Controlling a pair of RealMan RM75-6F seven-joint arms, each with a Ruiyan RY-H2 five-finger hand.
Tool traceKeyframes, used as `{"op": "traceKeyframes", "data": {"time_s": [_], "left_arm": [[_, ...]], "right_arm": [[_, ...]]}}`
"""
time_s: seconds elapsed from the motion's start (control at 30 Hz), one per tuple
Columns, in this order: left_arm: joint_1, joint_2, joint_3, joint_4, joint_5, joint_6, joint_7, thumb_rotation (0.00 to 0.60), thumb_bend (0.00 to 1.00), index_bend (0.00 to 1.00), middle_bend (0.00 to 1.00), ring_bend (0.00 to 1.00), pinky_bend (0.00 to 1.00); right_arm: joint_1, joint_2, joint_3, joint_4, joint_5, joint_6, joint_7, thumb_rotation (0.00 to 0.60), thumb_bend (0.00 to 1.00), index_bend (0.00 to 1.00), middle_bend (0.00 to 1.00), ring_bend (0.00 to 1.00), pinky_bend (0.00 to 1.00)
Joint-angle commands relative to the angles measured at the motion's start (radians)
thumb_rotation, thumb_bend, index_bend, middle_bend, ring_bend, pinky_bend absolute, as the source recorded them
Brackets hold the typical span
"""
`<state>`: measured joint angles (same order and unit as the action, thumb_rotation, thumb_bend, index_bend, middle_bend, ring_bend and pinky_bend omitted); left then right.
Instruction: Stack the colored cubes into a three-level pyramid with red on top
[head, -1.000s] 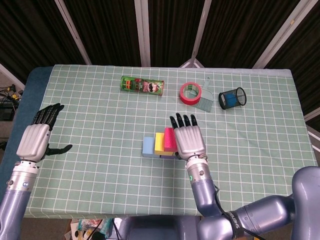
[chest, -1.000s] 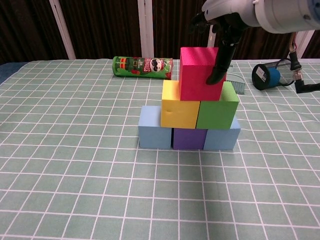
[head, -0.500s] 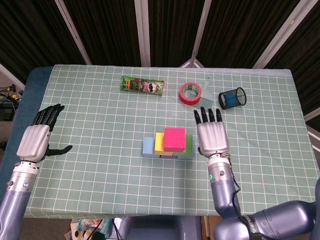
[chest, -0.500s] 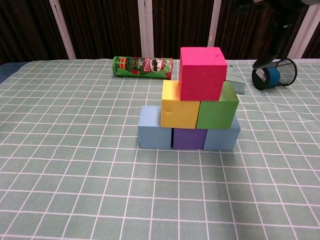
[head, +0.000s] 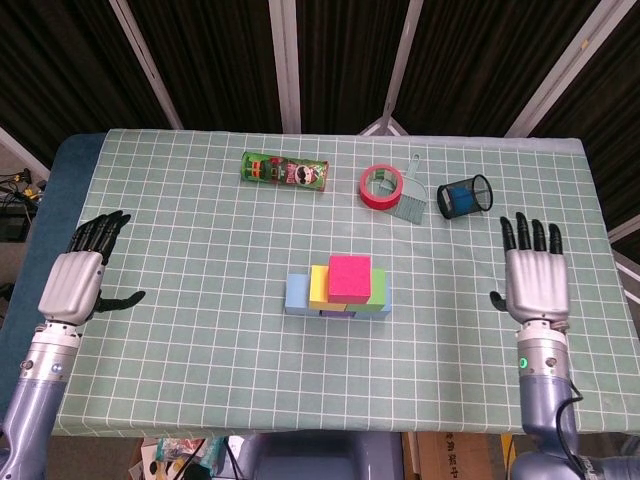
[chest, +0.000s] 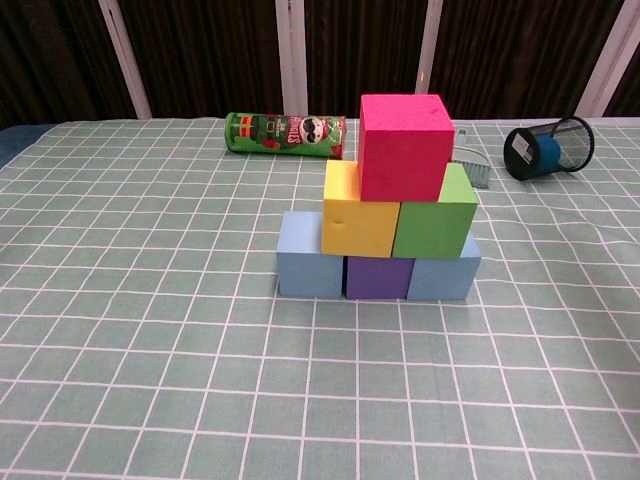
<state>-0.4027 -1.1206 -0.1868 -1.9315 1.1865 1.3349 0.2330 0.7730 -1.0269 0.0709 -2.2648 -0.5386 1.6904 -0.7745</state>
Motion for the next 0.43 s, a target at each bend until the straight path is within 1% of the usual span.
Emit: {"op": "traceKeyframes", "data": {"time_s": [0.03, 0.13, 0.23, 0.33, 0.43], "left_arm": [[0.016, -0.046, 0.023, 0.078, 0.053, 0.021, -0.042, 0.6, 0.12, 0.0, 0.02, 0.0, 0.0], [0.046, -0.074, 0.058, 0.154, 0.114, 0.054, -0.078, 0.6, 0.12, 0.0, 0.02, 0.0, 0.0], [0.085, -0.09, 0.092, 0.213, 0.164, 0.097, -0.117, 0.6, 0.11, 0.0, 0.01, 0.0, 0.0], [0.123, -0.095, 0.114, 0.257, 0.202, 0.144, -0.149, 0.6, 0.11, 0.0, 0.01, 0.0, 0.0], [0.153, -0.096, 0.13, 0.294, 0.232, 0.179, -0.174, 0.6, 0.11, 0.0, 0.0, 0.0, 0.0]], "right_arm": [[-0.193, 0.04, -0.136, 0.142, -0.211, -0.066, 0.25, 0.6, 0.21, 0.0, 0.0, 0.0, 0.0], [-0.294, 0.016, -0.194, 0.251, -0.33, -0.07, 0.381, 0.6, 0.21, 0.0, 0.0, 0.0, 0.0], [-0.378, -0.022, -0.229, 0.36, -0.419, -0.063, 0.487, 0.6, 0.21, 0.0, 0.0, 0.0, 0.0], [-0.436, -0.047, -0.244, 0.447, -0.484, -0.052, 0.554, 0.6, 0.21, 0.0, 0.0, 0.0, 0.0], [-0.475, -0.052, -0.233, 0.498, -0.563, -0.013, 0.6, 0.6, 0.21, 0.0, 0.0, 0.0, 0.0]]}}
